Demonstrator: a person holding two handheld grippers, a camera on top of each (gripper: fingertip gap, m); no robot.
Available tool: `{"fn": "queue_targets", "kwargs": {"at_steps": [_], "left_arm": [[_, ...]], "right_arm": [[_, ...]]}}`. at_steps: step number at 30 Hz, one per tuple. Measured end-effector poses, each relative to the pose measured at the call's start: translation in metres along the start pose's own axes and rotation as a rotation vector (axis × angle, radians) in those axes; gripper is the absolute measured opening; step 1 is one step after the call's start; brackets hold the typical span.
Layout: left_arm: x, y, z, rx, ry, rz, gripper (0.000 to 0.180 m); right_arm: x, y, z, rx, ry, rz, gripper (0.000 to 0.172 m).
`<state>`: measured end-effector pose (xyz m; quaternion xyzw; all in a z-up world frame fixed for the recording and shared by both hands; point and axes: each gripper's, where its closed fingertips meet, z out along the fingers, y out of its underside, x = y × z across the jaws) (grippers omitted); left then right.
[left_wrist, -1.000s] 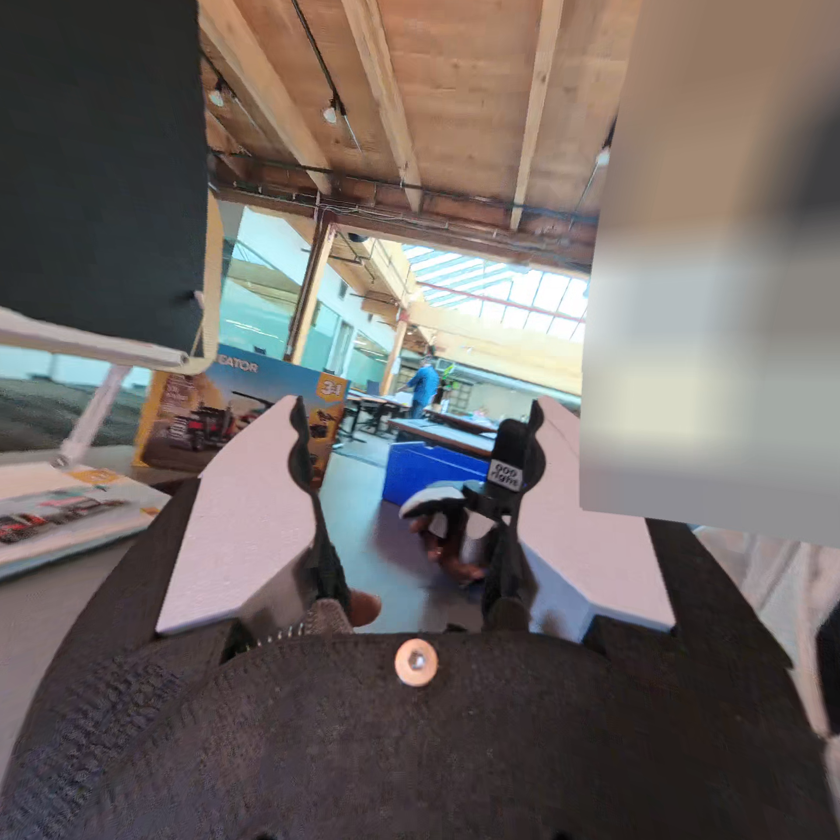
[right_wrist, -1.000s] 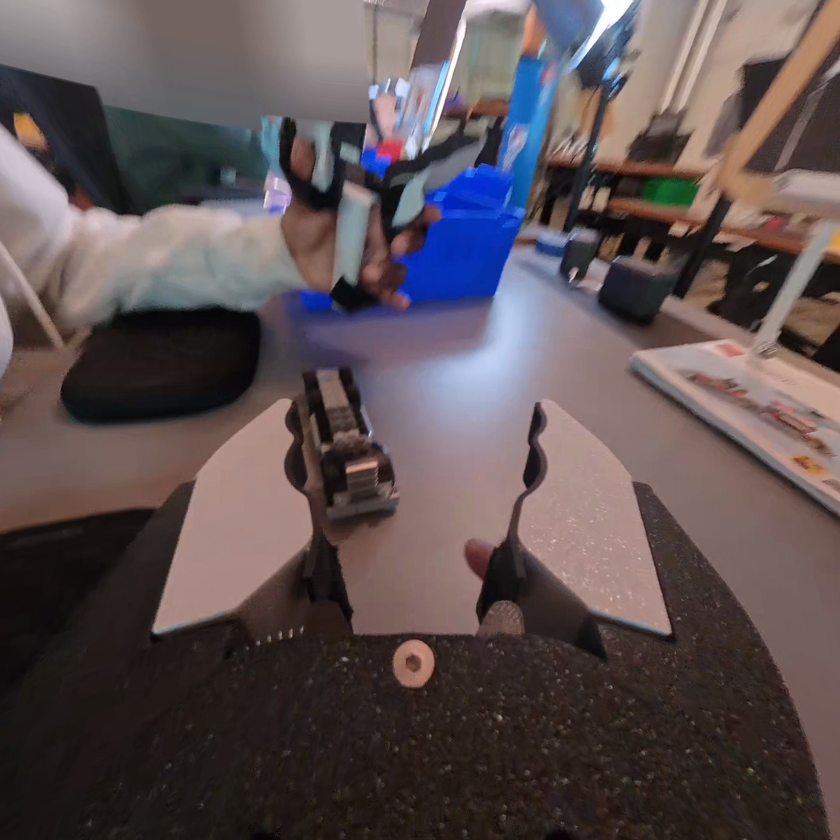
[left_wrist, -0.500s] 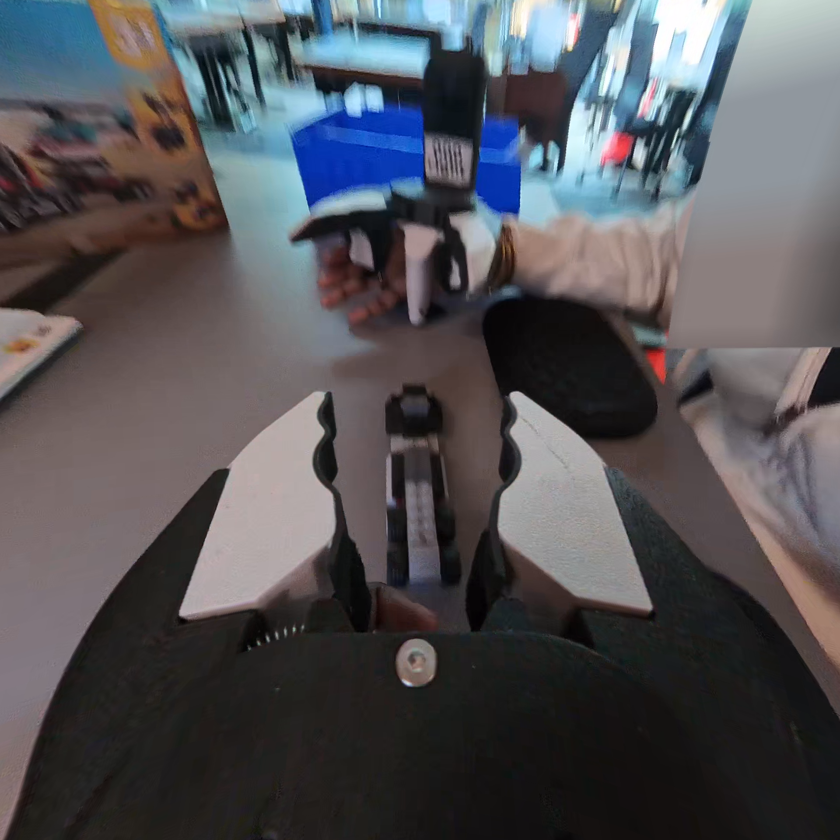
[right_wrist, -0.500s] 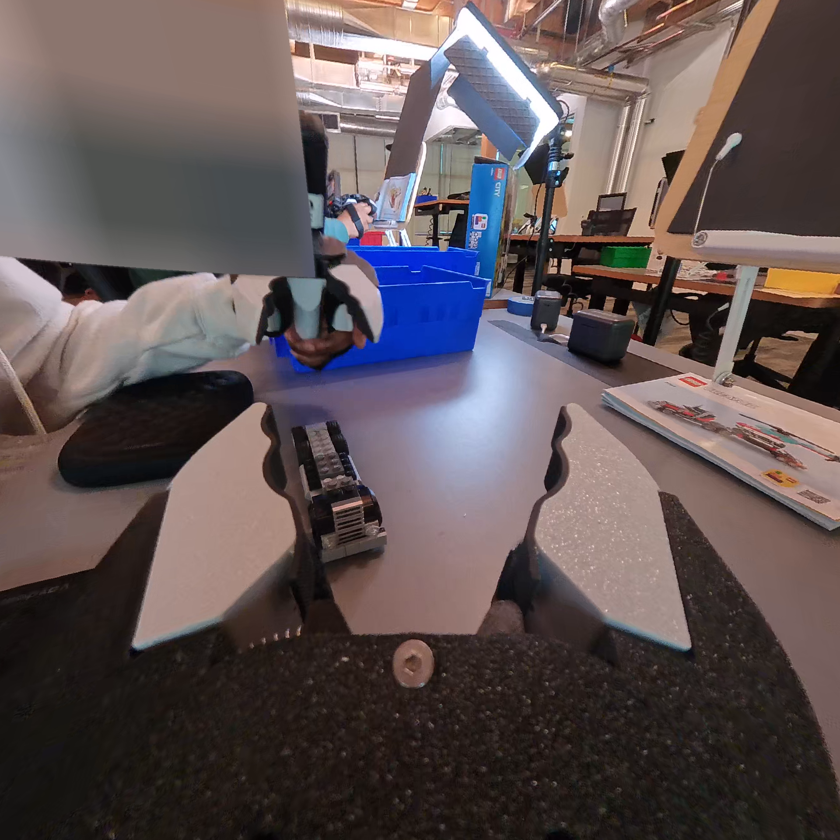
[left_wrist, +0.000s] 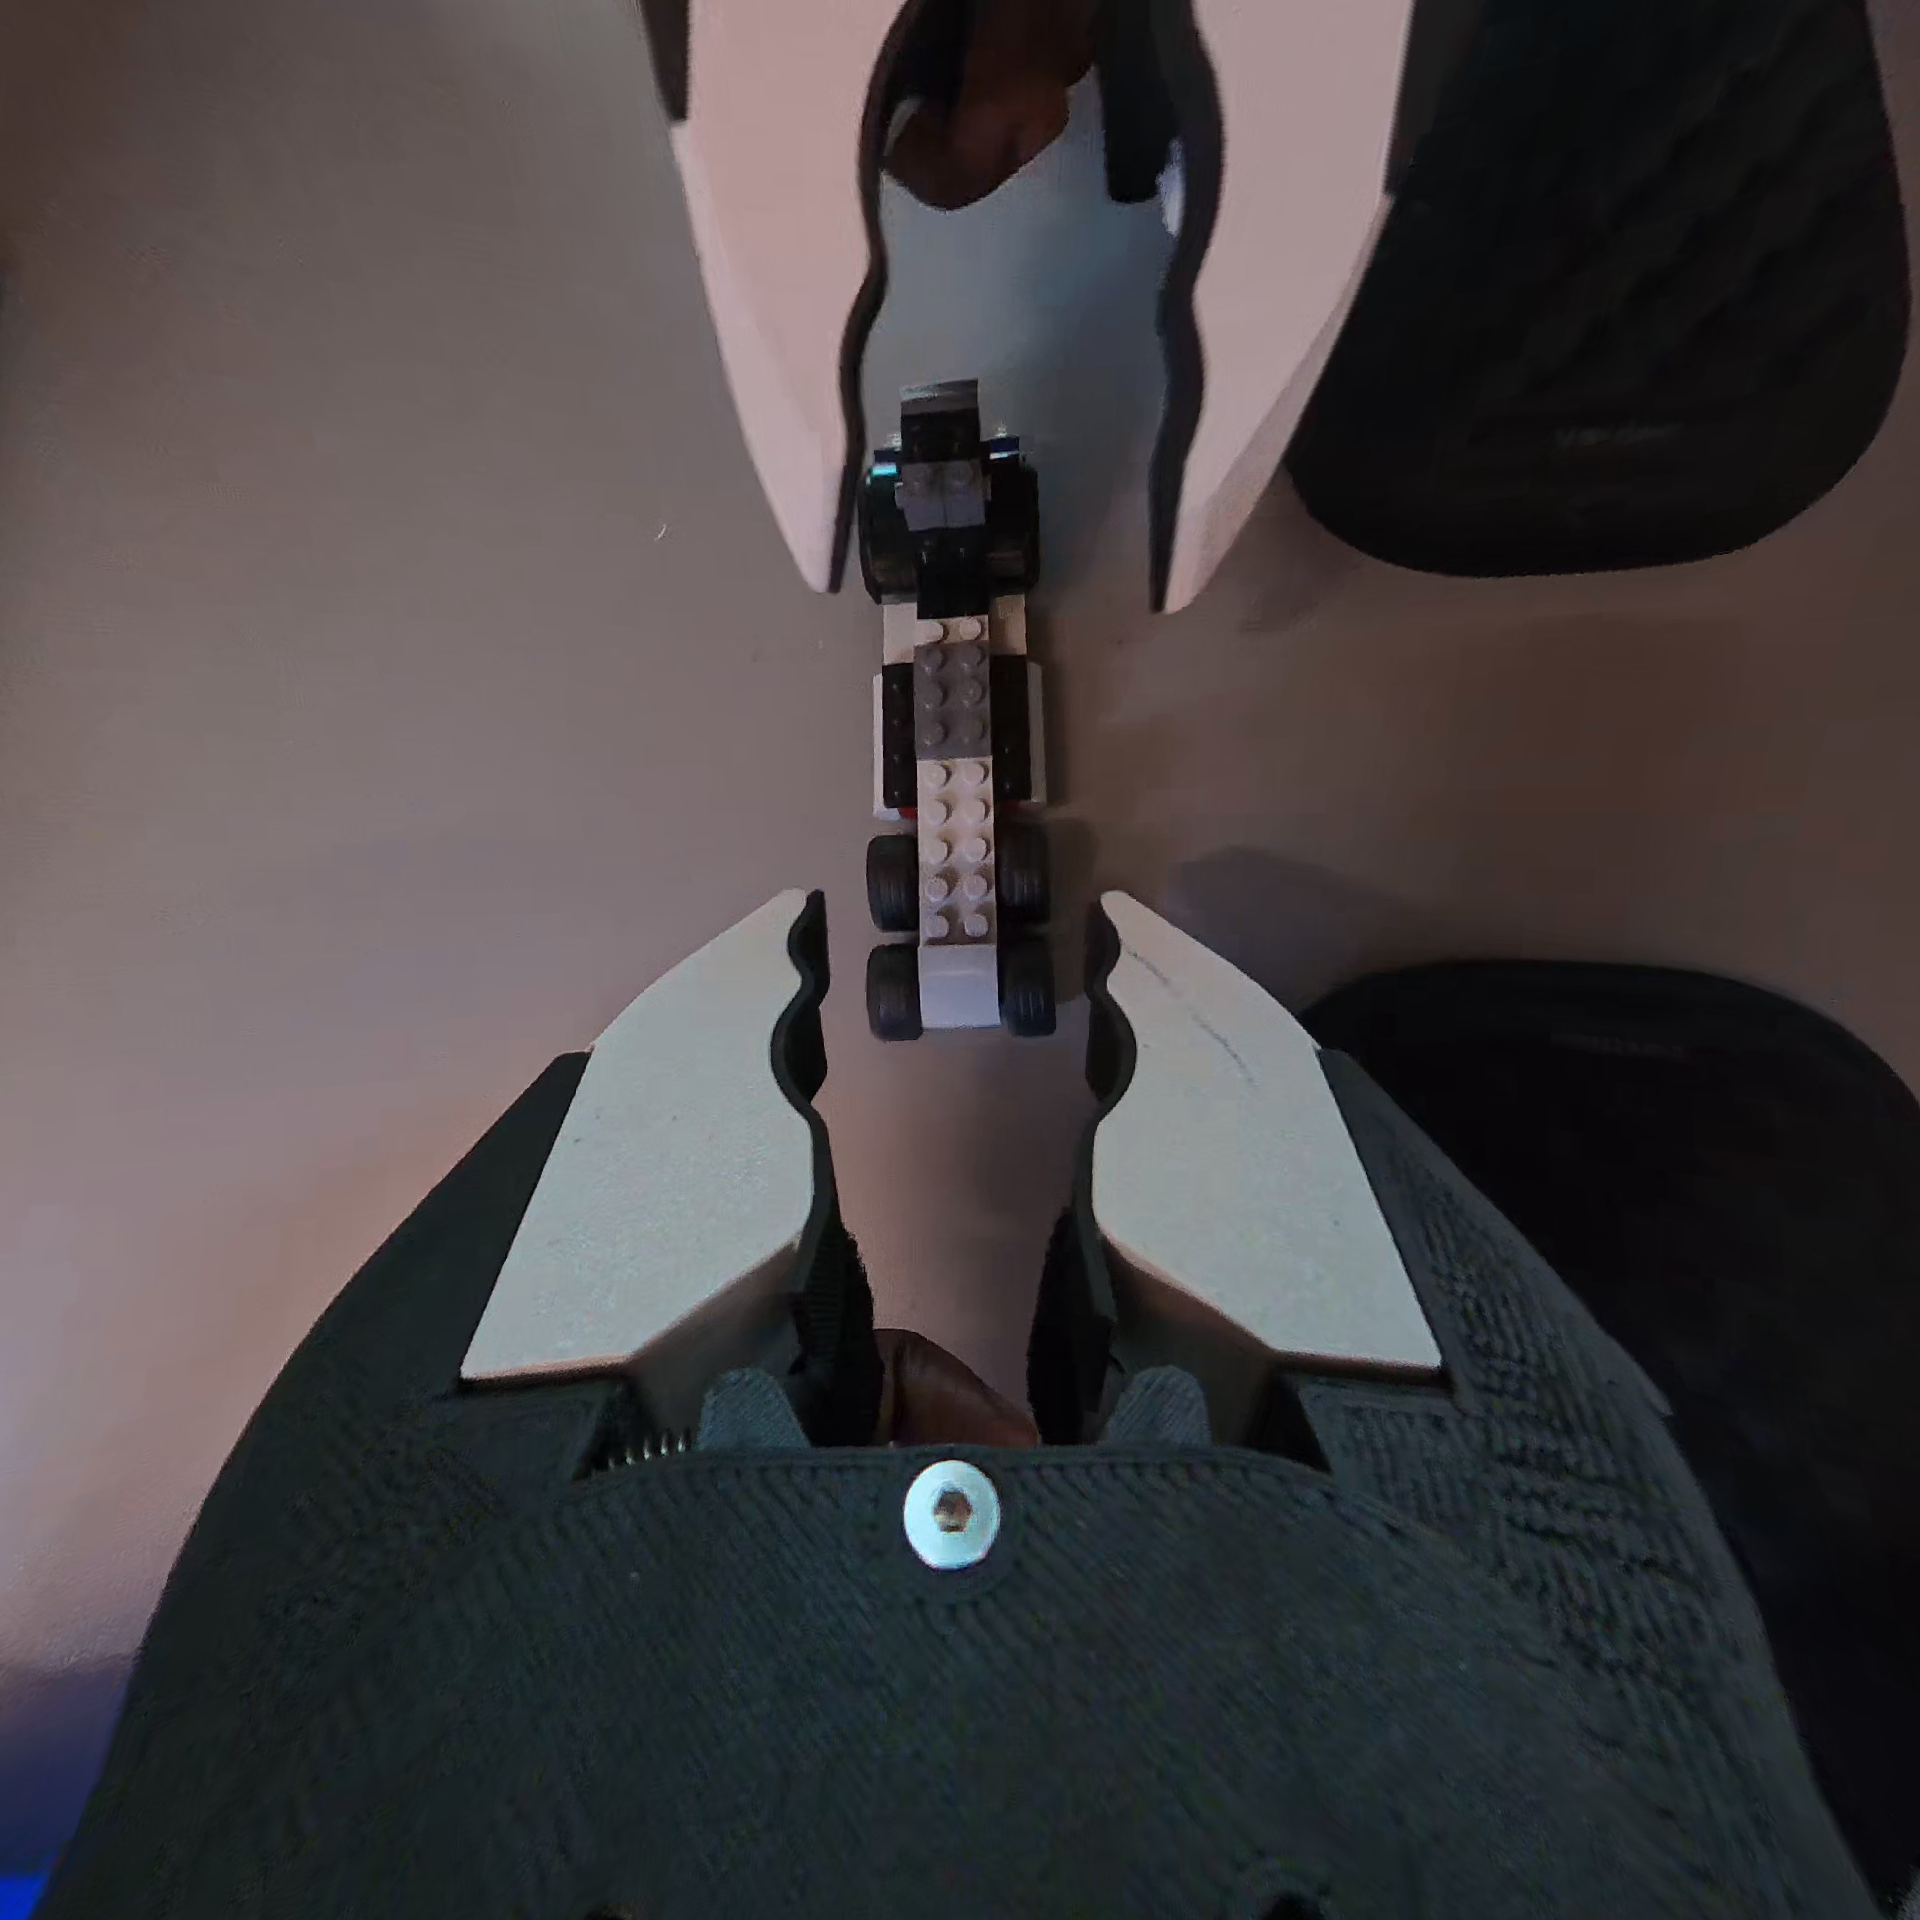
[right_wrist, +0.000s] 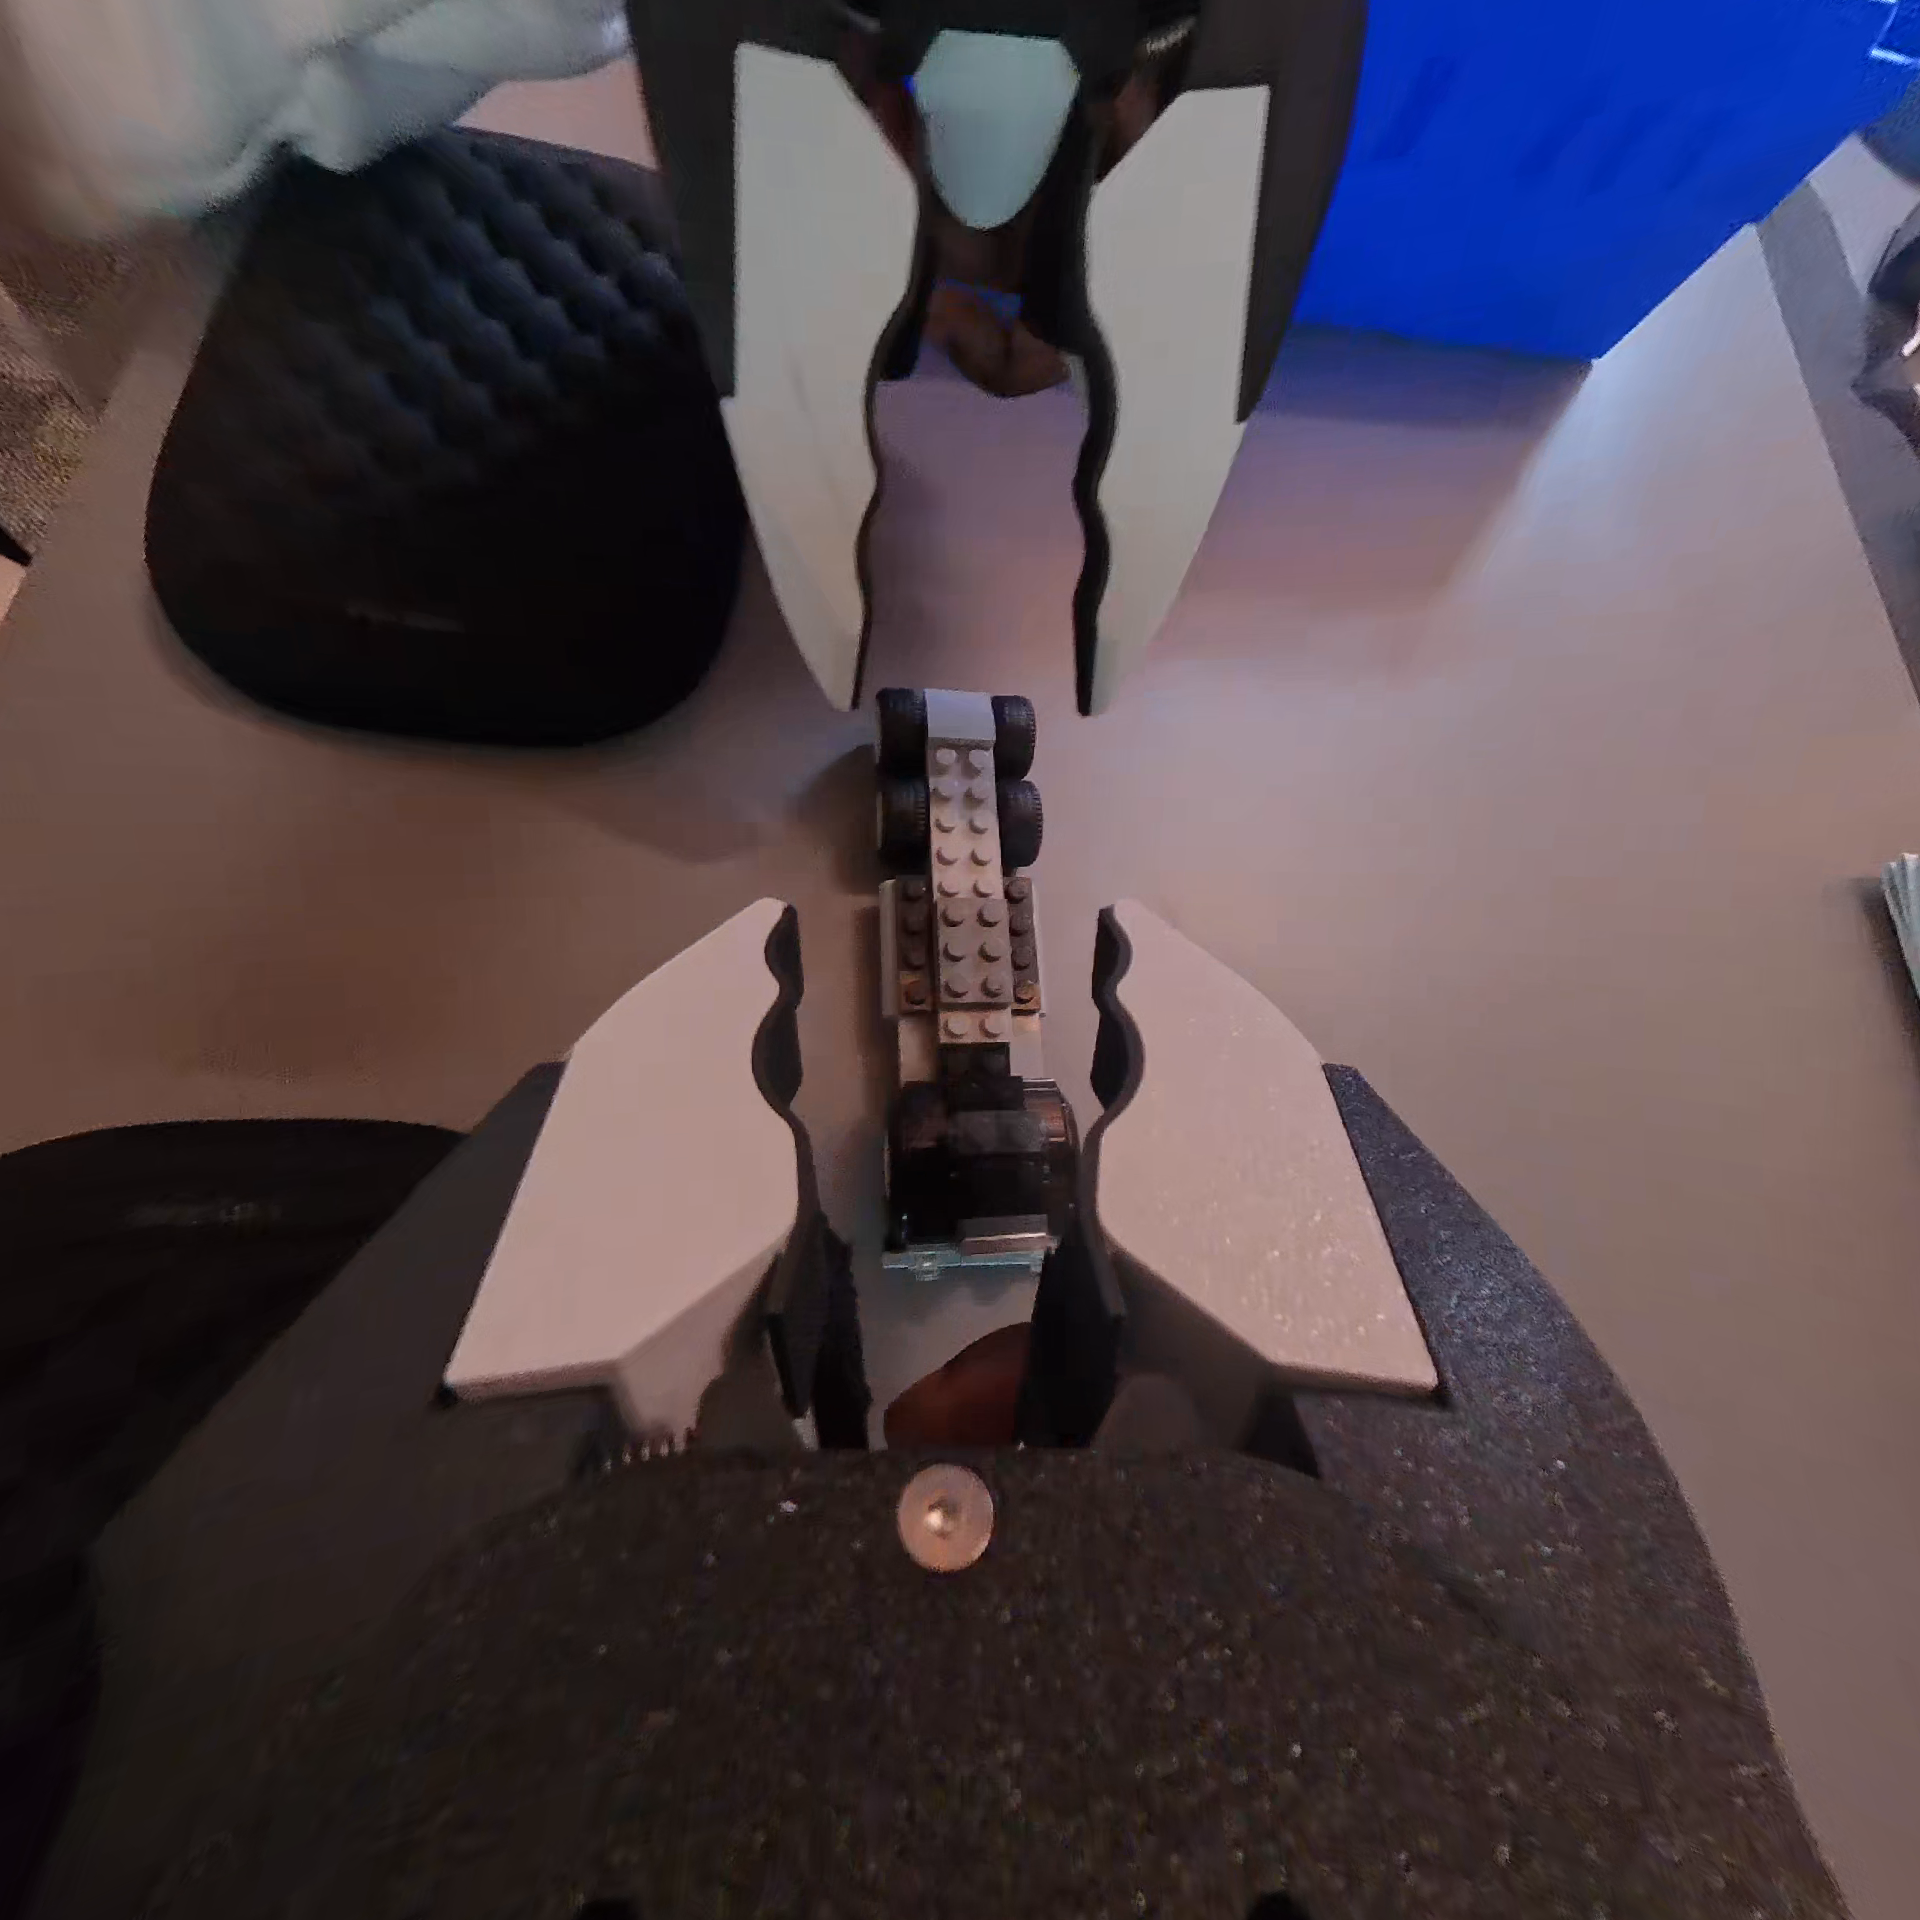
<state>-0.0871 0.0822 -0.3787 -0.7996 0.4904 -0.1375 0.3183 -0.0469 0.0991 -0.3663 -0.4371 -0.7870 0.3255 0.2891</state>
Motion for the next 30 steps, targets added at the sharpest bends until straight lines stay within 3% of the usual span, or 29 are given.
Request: {"fn": "queue_targets", "kwargs": {"at_steps": [2, 4, 7, 11, 17, 22, 28, 30], "left_arm": [[0.001, -0.003, 0.006, 0.018, -0.002, 0.005, 0.05], [0.0, -0.008, 0.013, 0.064, -0.004, -0.008, 0.077], [0.004, -0.017, 0.023, 0.125, 0.028, -0.045, 0.088], [0.001, -0.014, 0.036, 0.077, -0.036, 0.01, 0.071], [-0.001, 0.009, 0.037, -0.044, -0.057, 0.013, 0.069], [0.001, 0.011, 0.038, -0.027, -0.02, 0.0, 0.042], [0.001, 0.01, 0.039, -0.019, -0.025, 0.017, 0.042], [-0.001, 0.005, 0.038, 0.006, -0.047, 0.031, 0.05]], "right_arm": [[0.004, 0.002, 0.0, 0.013, 0.009, 0.037, 0.053], [0.005, 0.005, -0.004, 0.03, 0.012, 0.068, 0.053], [0.006, 0.013, -0.012, 0.043, 0.024, 0.091, 0.05], [0.007, 0.025, -0.012, 0.012, 0.027, 0.097, 0.047], [0.004, 0.031, -0.001, -0.047, 0.046, 0.036, 0.048], [0.003, 0.035, 0.001, -0.075, 0.058, 0.005, 0.048], [0.004, 0.036, 0.0, -0.084, 0.081, -0.04, 0.04], [0.004, 0.04, 0.001, -0.111, 0.089, -0.056, 0.037]]}}
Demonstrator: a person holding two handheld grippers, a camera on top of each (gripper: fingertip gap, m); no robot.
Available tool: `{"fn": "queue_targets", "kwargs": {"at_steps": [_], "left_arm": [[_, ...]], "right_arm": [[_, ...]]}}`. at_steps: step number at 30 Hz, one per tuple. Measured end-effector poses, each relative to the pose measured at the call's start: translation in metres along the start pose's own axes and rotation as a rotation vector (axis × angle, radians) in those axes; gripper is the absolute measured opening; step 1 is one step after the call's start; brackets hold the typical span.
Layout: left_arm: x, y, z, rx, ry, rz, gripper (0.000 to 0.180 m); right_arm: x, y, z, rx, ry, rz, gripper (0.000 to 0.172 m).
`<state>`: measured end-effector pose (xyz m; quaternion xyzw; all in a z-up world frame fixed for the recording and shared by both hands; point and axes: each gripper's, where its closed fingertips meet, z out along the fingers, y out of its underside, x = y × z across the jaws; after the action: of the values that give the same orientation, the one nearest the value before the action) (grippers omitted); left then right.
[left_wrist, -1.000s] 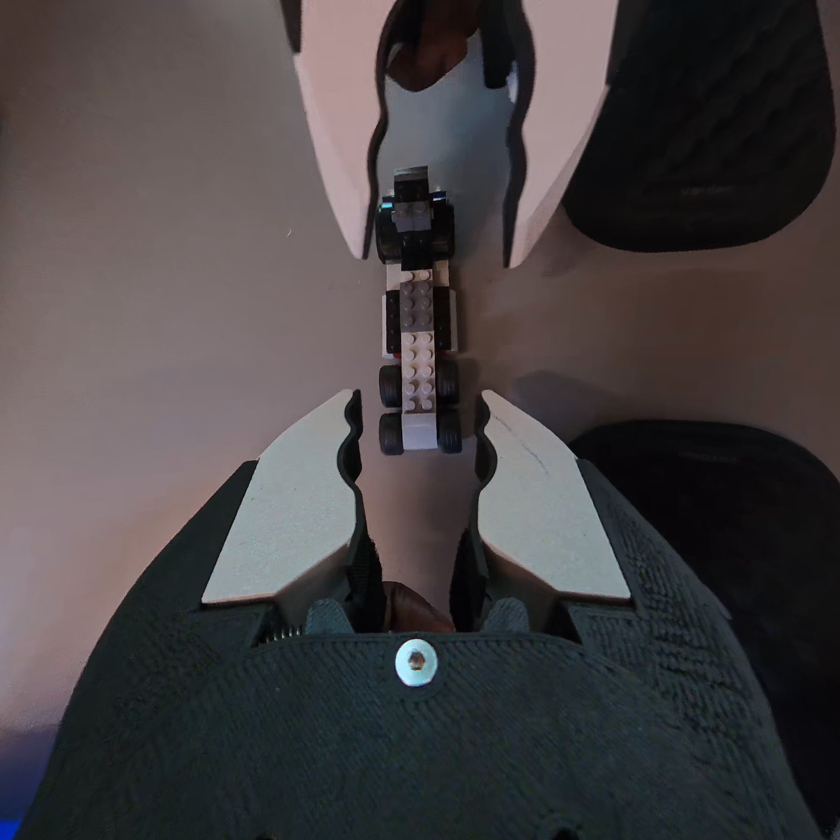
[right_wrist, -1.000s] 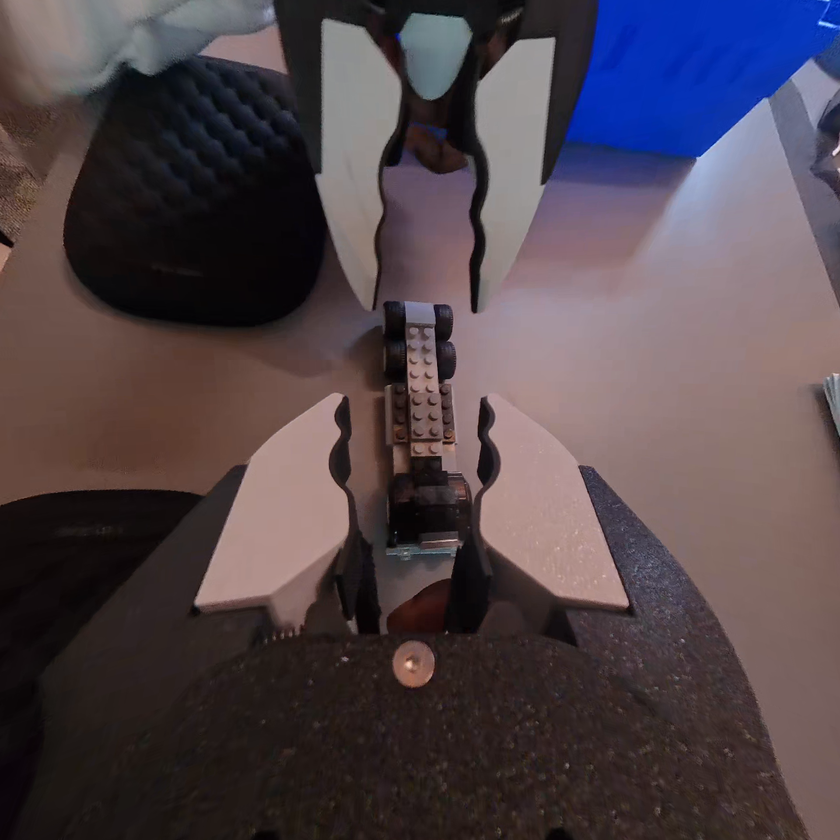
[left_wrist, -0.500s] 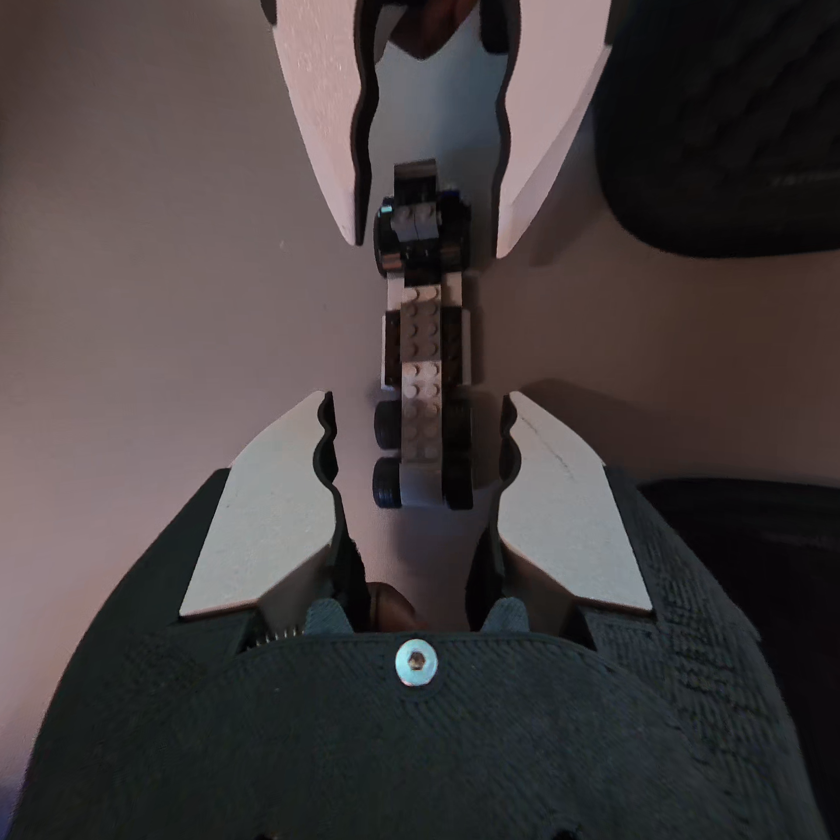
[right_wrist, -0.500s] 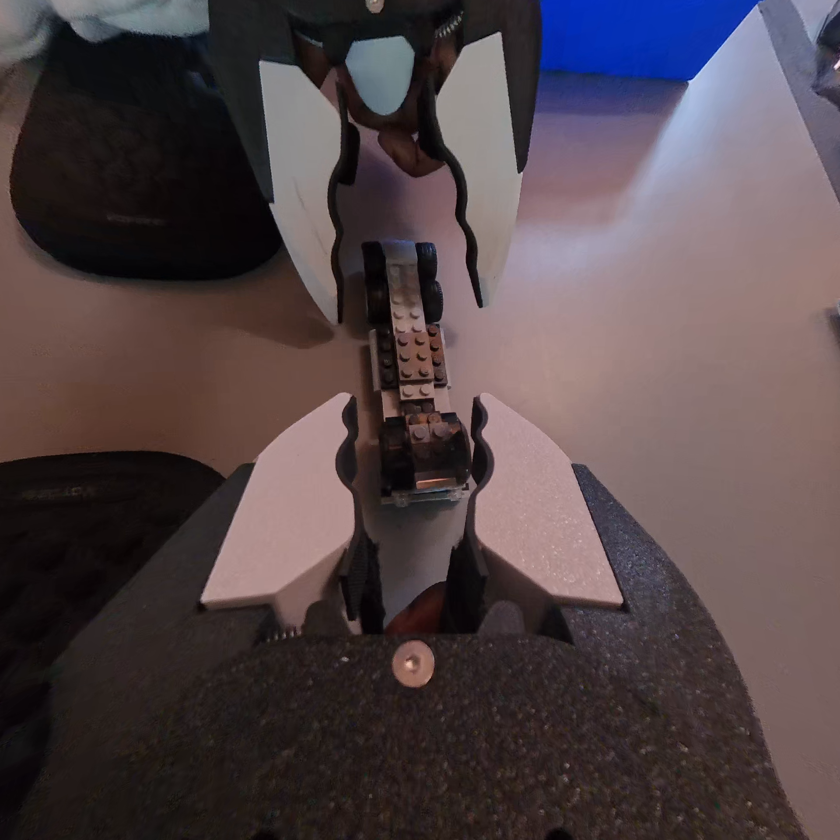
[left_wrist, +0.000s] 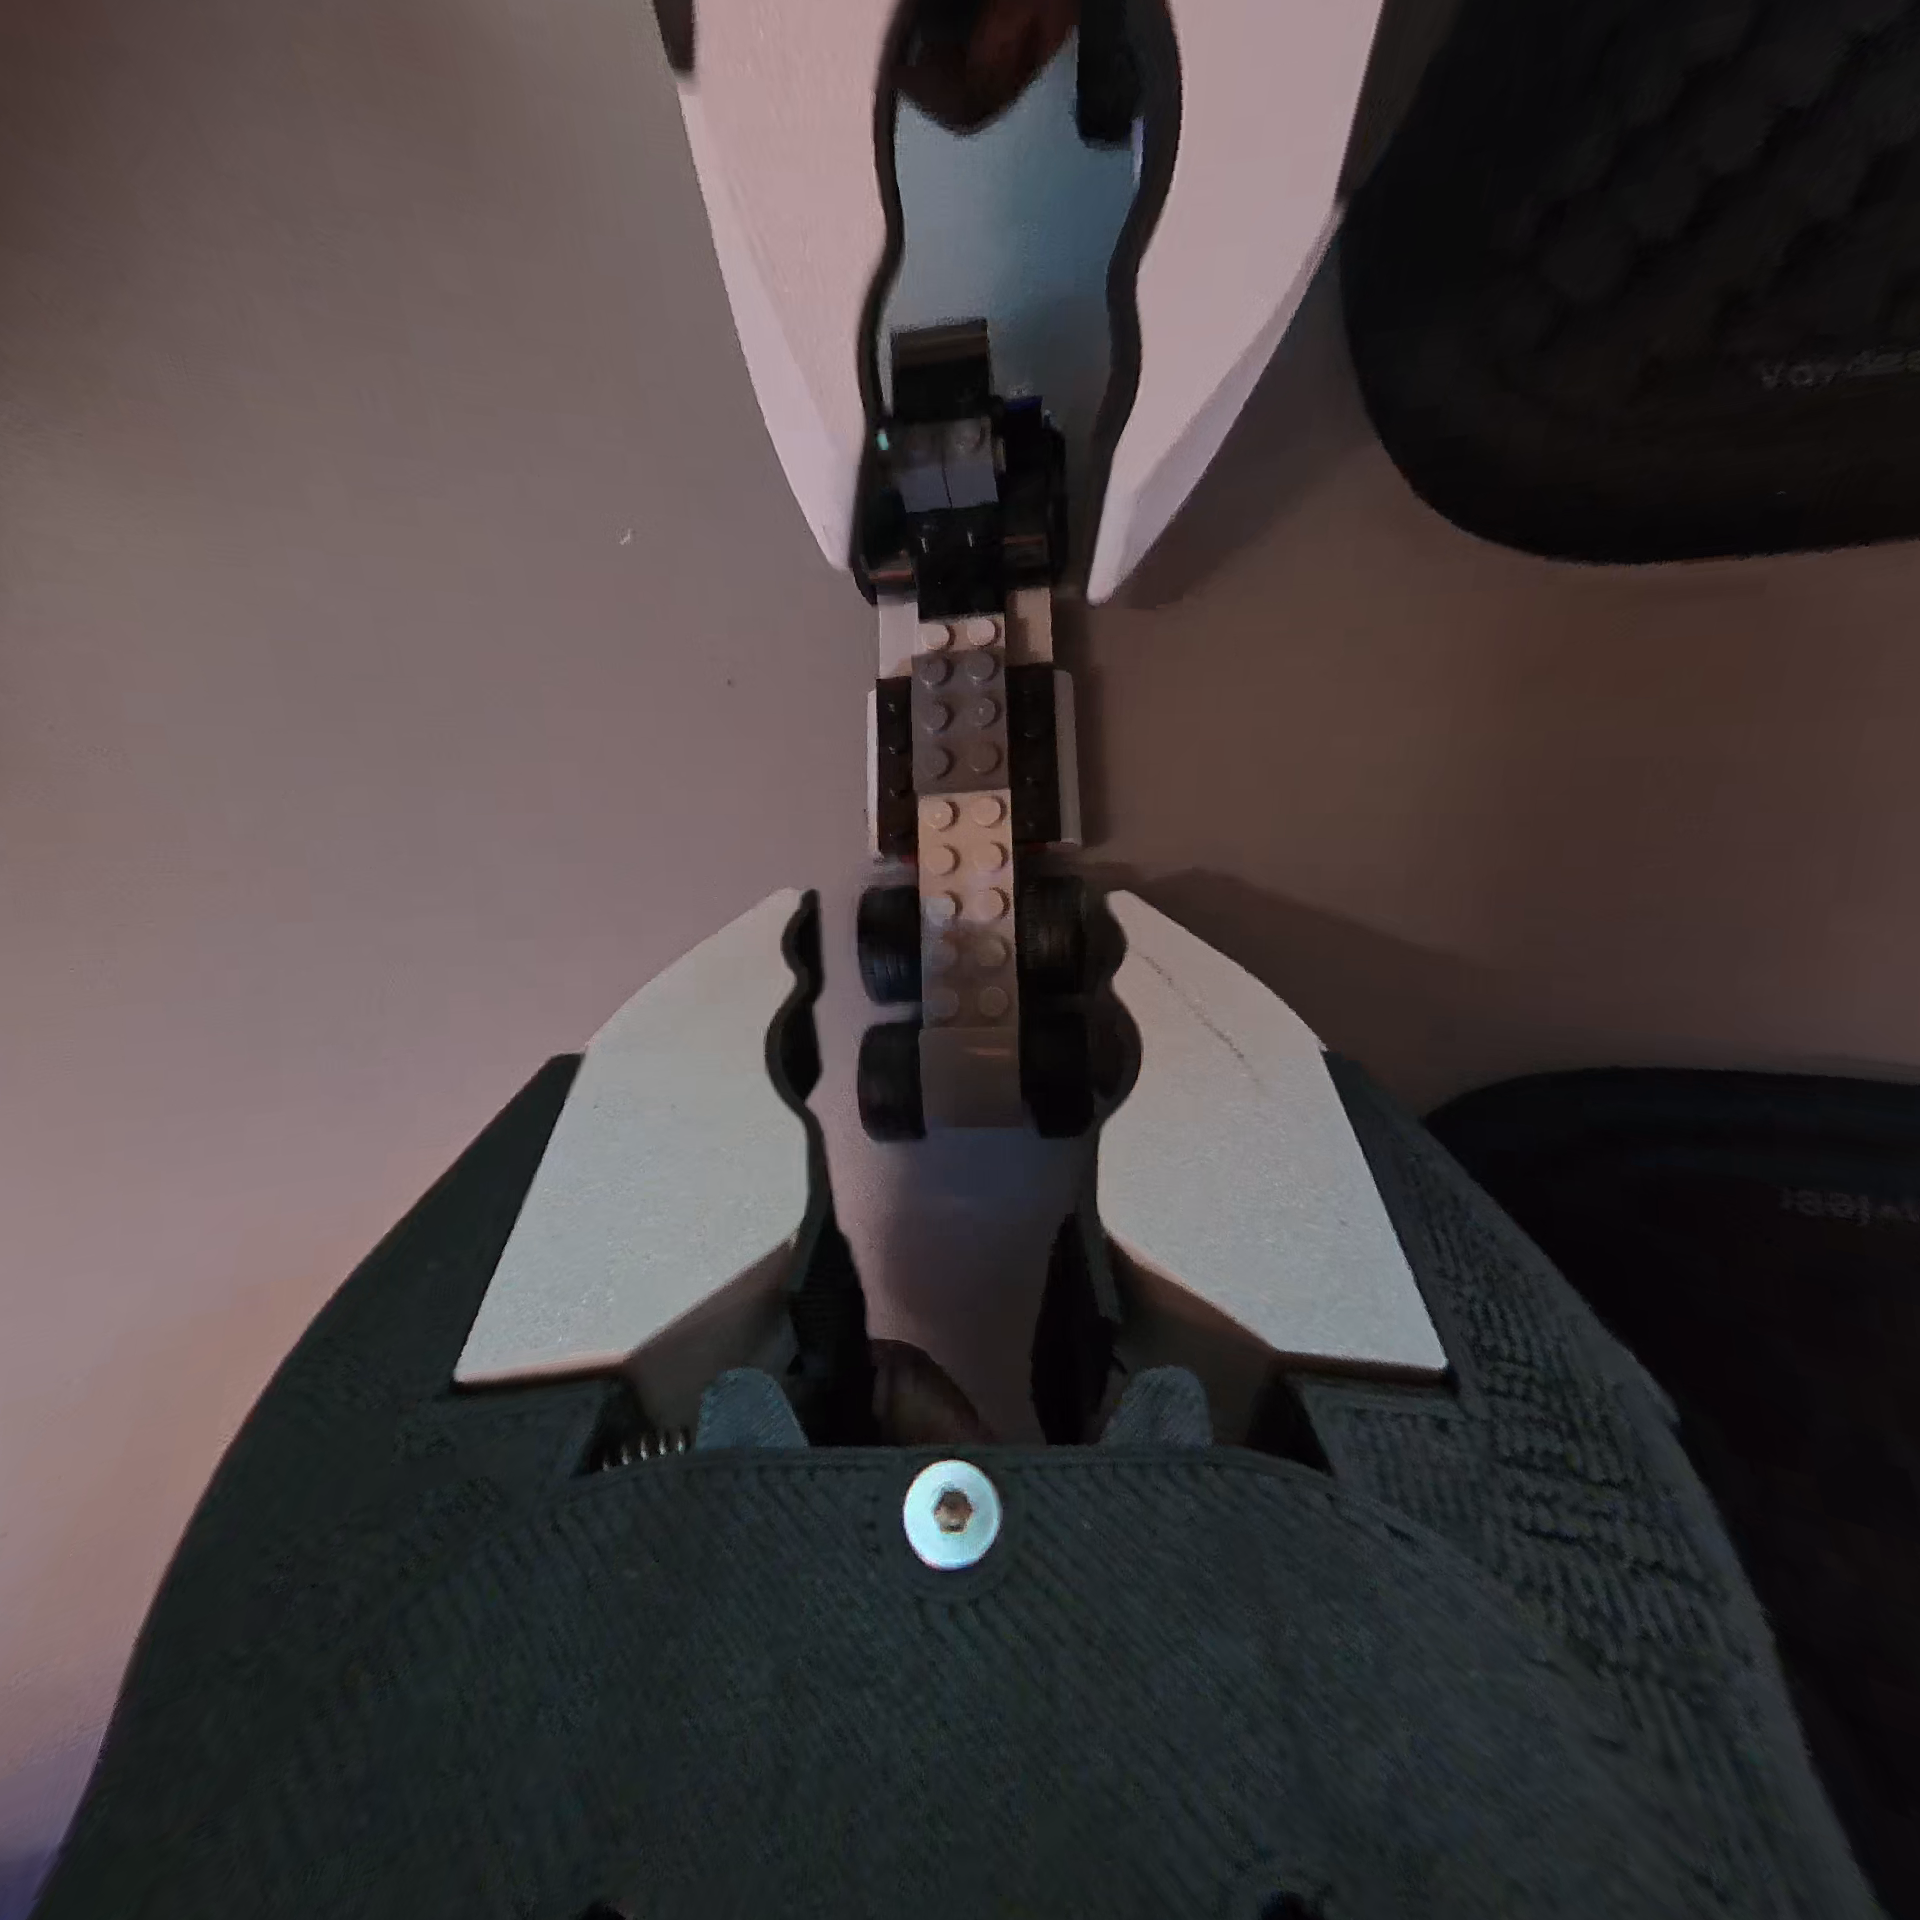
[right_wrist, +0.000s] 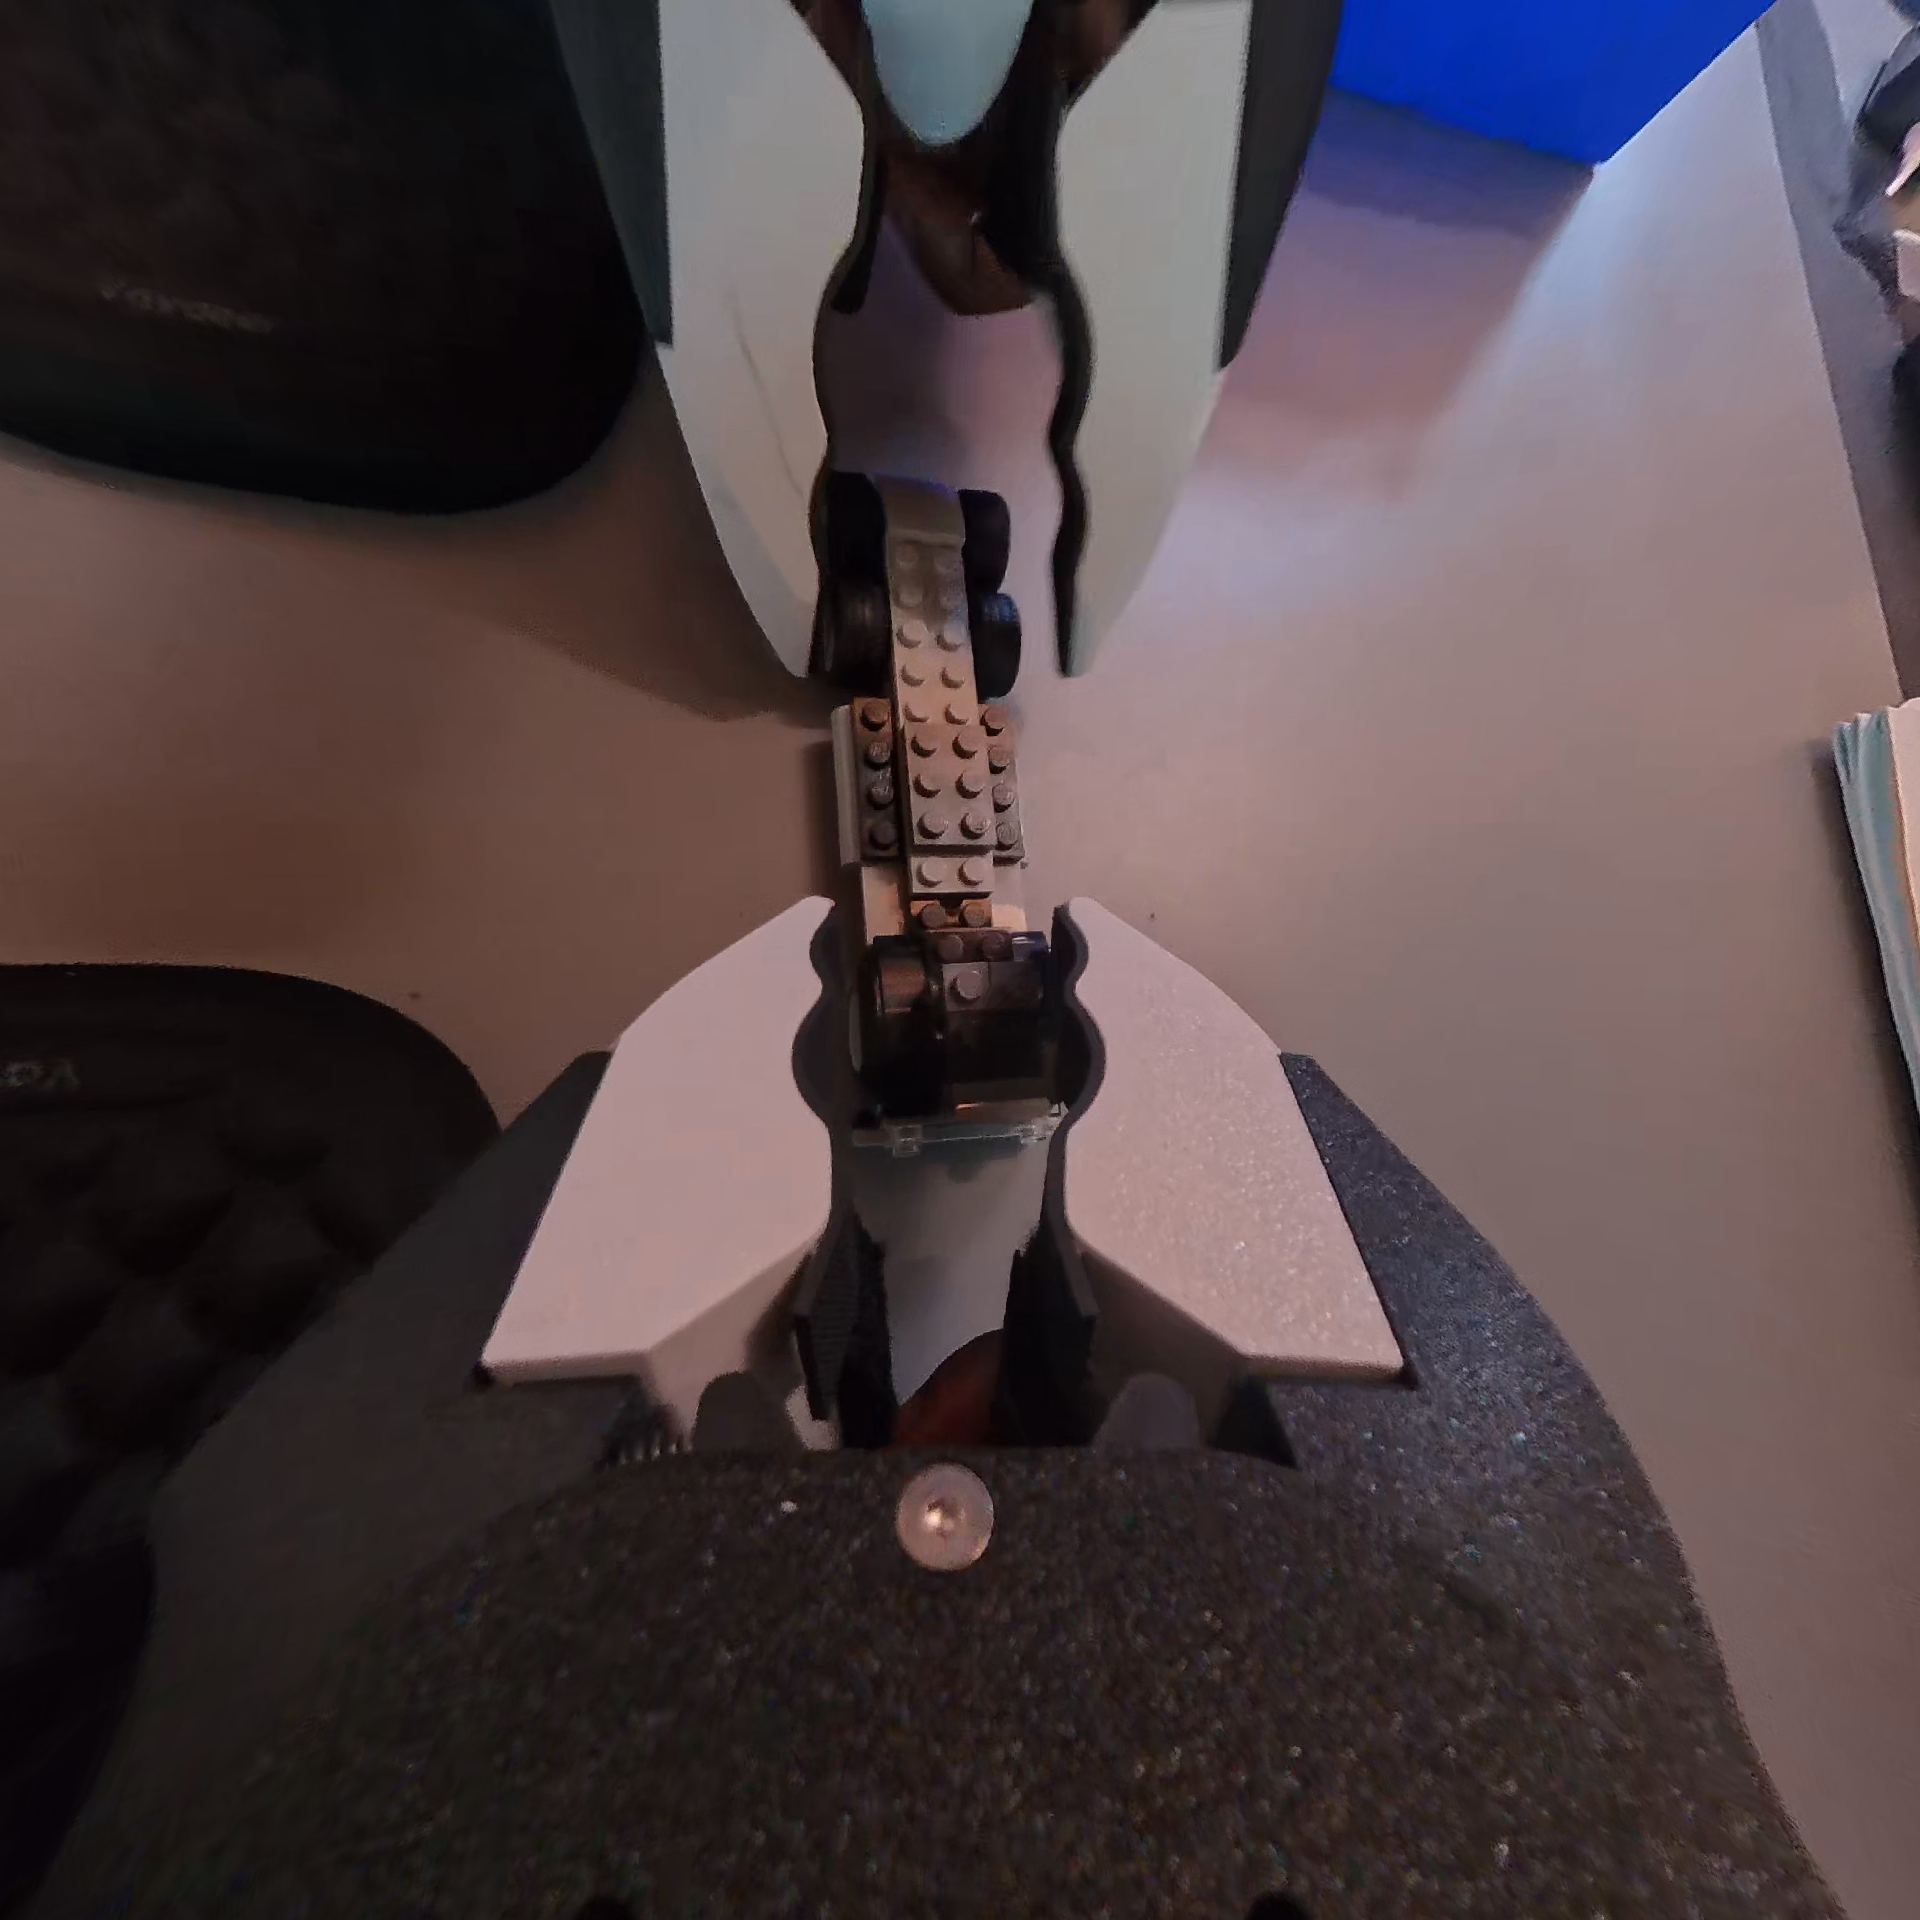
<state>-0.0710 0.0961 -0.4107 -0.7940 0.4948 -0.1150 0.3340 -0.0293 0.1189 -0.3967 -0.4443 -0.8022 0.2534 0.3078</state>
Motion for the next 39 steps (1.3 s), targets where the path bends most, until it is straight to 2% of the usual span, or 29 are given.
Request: {"fn": "queue_targets", "kwargs": {"at_steps": [2, 5, 8, 11, 14, 18, 21, 24, 27, 29, 34, 36, 39], "left_arm": [[-0.001, -0.016, -0.002, 0.08, -0.027, 0.031, 0.057], [-0.002, -0.038, -0.004, 0.188, -0.064, 0.032, 0.057], [-0.004, -0.039, 0.002, 0.162, -0.106, 0.048, 0.052], [-0.004, -0.039, 0.006, 0.168, -0.103, 0.037, 0.043], [-0.004, -0.034, 0.01, 0.144, -0.09, 0.014, 0.042], [-0.002, -0.037, 0.014, 0.155, -0.089, 0.029, 0.042], [0.004, -0.056, 0.008, 0.226, -0.077, 0.031, 0.042], [0.002, -0.074, 0.009, 0.264, -0.064, -0.046, 0.042], [-0.003, -0.061, 0.028, 0.166, -0.089, -0.037, 0.038], [0.001, -0.06, 0.032, 0.196, -0.051, -0.052, 0.026], [0.003, -0.057, 0.03, 0.228, -0.006, -0.081, 0.025], [0.004, -0.057, 0.03, 0.231, -0.008, -0.065, 0.025], [0.004, -0.054, 0.028, 0.237, -0.008, -0.054, 0.025]], "right_arm": [[0.0, 0.005, 0.002, -0.023, -0.001, -0.01, 0.037], [0.0, 0.005, 0.002, -0.017, -0.007, 0.007, 0.041], [0.001, 0.002, -0.005, 0.001, -0.028, 0.083, 0.046], [0.003, -0.002, -0.013, 0.057, -0.051, 0.133, 0.04], [0.005, -0.003, -0.015, 0.095, -0.073, 0.172, 0.034], [0.003, 0.003, -0.012, 0.057, -0.079, 0.155, 0.032], [0.004, 0.003, -0.017, 0.06, -0.079, 0.142, 0.032], [0.007, 0.007, -0.022, 0.062, -0.076, 0.155, 0.029], [0.006, 0.009, -0.02, 0.08, -0.095, 0.161, 0.022], [0.007, 0.009, -0.018, 0.1, -0.098, 0.166, 0.021], [0.005, 0.006, -0.015, 0.151, -0.11, 0.148, 0.02], [0.005, 0.004, -0.015, 0.165, -0.097, 0.089, 0.019], [0.005, 0.001, -0.014, 0.156, -0.001, -0.096, 0.018]]}}
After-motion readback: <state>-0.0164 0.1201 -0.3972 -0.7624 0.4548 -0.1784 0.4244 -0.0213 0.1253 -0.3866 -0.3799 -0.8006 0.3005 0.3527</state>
